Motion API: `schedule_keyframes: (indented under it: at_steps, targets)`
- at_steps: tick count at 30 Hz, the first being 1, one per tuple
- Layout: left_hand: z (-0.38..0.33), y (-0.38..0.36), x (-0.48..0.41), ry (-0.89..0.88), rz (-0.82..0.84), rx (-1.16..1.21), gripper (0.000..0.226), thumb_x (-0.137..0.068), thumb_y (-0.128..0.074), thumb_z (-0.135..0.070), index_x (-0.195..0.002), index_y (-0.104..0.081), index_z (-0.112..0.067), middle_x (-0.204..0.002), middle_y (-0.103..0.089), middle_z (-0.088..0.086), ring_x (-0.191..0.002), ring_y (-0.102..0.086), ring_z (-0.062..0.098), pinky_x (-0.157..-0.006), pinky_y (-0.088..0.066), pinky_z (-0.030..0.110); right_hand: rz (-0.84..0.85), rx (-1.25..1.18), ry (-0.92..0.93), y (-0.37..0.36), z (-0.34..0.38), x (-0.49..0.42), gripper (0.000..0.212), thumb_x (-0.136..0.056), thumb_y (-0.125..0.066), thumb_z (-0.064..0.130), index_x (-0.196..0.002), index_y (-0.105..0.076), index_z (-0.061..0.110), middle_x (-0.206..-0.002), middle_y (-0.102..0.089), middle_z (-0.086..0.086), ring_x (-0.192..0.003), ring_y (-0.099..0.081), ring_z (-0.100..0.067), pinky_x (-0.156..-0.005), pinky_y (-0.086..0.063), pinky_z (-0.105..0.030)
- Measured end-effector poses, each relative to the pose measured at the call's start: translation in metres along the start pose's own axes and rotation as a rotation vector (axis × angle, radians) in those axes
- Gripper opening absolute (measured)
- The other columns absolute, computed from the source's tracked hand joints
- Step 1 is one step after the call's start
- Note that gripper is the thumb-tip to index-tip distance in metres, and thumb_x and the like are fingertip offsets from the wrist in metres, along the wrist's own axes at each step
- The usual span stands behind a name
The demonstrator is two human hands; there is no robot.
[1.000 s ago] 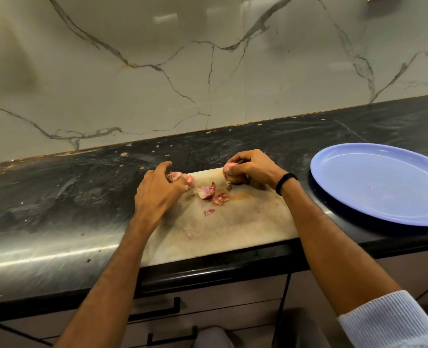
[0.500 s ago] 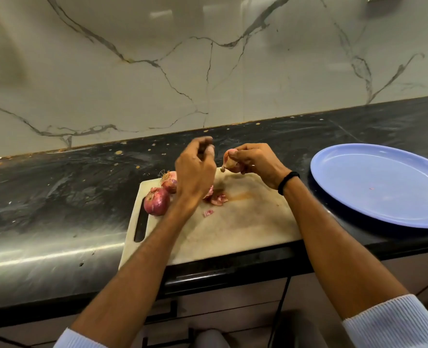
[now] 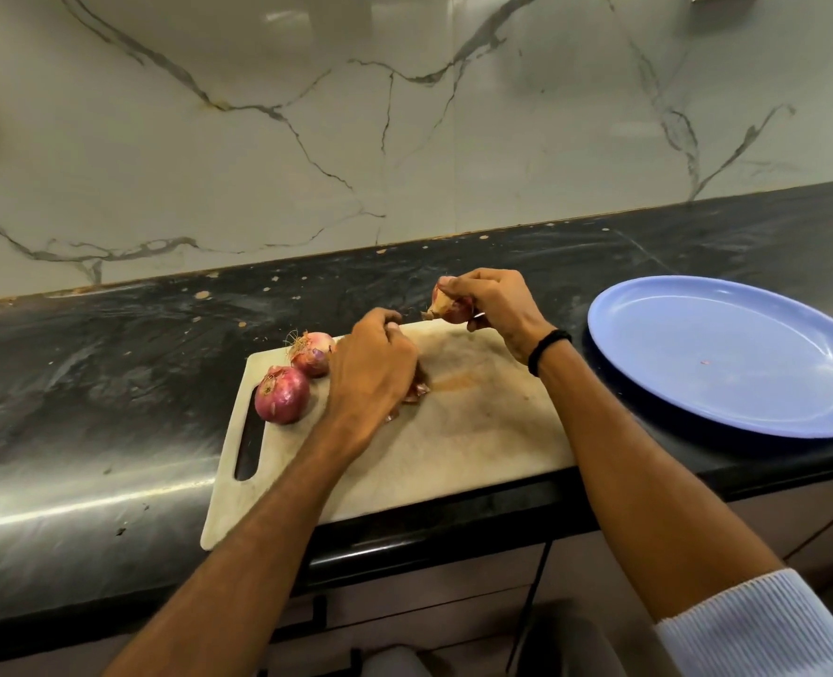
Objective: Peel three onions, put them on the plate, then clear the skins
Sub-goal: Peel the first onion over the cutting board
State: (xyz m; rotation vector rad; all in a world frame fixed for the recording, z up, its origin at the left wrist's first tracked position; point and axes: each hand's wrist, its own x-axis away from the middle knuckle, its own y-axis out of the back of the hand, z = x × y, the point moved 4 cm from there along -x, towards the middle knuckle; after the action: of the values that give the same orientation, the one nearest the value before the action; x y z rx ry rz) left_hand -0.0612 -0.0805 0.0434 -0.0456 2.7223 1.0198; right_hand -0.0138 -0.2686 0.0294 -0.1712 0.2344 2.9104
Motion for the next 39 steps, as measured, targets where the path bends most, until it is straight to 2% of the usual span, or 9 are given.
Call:
schedule_keyframes:
  at_steps: [4,7,9,14,19,23,28,34,39]
  targets:
    - [0.009,0.006,-0.011,0.148,0.068,0.235,0.033,-0.094,-0.040,-0.034,-0.116,-0.062,-0.026,-0.094,-0.075,0.002,-0.086,-0.073,0.028,-0.083,-0.060,0.052,0.030,-0.069,-0.017,-0.001,0.002,0.002,0.031,-0.083,-0.073,0.035,-0.096,-0.072,0.007,-0.094,-0.072,-0.011,-0.082,-0.068,-0.020,-0.064,-0.054,-0.028]
    - [0.010,0.003,-0.011,0.214,0.192,0.287,0.019,-0.107,-0.036,-0.020,-0.110,-0.055,-0.021,-0.077,-0.076,0.009,-0.066,-0.074,0.034,-0.062,-0.063,0.042,0.029,-0.109,-0.022,-0.002,0.003,0.003,0.030,-0.084,-0.072,0.033,-0.096,-0.072,0.006,-0.095,-0.072,-0.013,-0.082,-0.067,-0.021,-0.066,-0.054,-0.031]
    - [0.006,0.004,-0.008,0.203,0.217,0.297,0.023,-0.109,-0.035,-0.018,-0.119,-0.056,-0.018,-0.076,-0.076,0.010,-0.062,-0.073,0.032,-0.054,-0.060,0.037,0.027,-0.114,-0.020,-0.002,0.003,0.003,0.030,-0.085,-0.071,0.033,-0.097,-0.071,0.006,-0.096,-0.071,-0.013,-0.083,-0.067,-0.022,-0.068,-0.055,-0.032]
    - [0.004,0.001,-0.021,0.067,0.065,0.230,0.033,-0.105,-0.047,-0.022,-0.136,-0.055,-0.016,-0.093,-0.073,0.002,-0.071,-0.074,0.022,-0.075,-0.063,0.046,0.079,-0.151,-0.046,-0.005,0.002,0.003,0.031,-0.086,-0.070,0.031,-0.105,-0.069,0.006,-0.101,-0.071,-0.012,-0.092,-0.068,-0.025,-0.070,-0.057,-0.029]
    - [-0.015,-0.009,-0.034,-0.111,0.143,0.274,0.047,-0.099,-0.057,-0.032,-0.145,-0.050,-0.021,-0.128,-0.062,0.000,-0.115,-0.061,0.019,-0.102,-0.053,0.044,0.222,-0.323,-0.072,-0.012,0.004,0.006,0.031,-0.091,-0.064,0.023,-0.116,-0.066,0.004,-0.112,-0.068,-0.019,-0.097,-0.068,-0.029,-0.083,-0.057,-0.038]
    - [-0.014,-0.017,-0.038,-0.151,0.178,0.364,0.049,-0.101,-0.059,-0.023,-0.149,-0.047,-0.018,-0.141,-0.055,0.005,-0.124,-0.056,0.020,-0.105,-0.052,0.040,0.297,-0.478,-0.082,-0.014,0.005,0.006,0.033,-0.094,-0.061,0.016,-0.124,-0.061,0.002,-0.120,-0.064,-0.023,-0.108,-0.064,-0.037,-0.093,-0.054,-0.046]
    - [0.002,-0.014,-0.043,-0.169,0.102,0.415,0.046,-0.096,-0.066,-0.013,-0.141,-0.056,-0.020,-0.132,-0.061,0.001,-0.121,-0.059,0.018,-0.100,-0.052,0.031,0.228,-0.430,-0.049,-0.014,0.006,0.006,0.029,-0.094,-0.061,0.014,-0.121,-0.062,0.003,-0.116,-0.065,-0.020,-0.102,-0.068,-0.033,-0.084,-0.058,-0.042]
    - [0.007,-0.009,-0.045,-0.236,0.009,0.446,0.035,-0.098,-0.064,-0.016,-0.128,-0.061,-0.033,-0.131,-0.063,0.003,-0.116,-0.061,0.014,-0.096,-0.055,0.029,0.179,-0.368,0.081,-0.014,0.010,0.007,0.030,-0.089,-0.065,0.008,-0.119,-0.064,0.001,-0.115,-0.066,-0.021,-0.106,-0.066,-0.031,-0.089,-0.057,-0.042]
    - [0.005,-0.009,-0.046,-0.248,0.005,0.476,0.032,-0.099,-0.061,-0.016,-0.131,-0.063,-0.019,-0.117,-0.064,-0.004,-0.104,-0.063,0.005,-0.084,-0.056,0.016,0.143,-0.284,0.227,-0.013,0.016,0.011,0.024,-0.089,-0.064,0.001,-0.113,-0.066,0.005,-0.114,-0.065,-0.020,-0.108,-0.065,-0.031,-0.082,-0.058,-0.038]
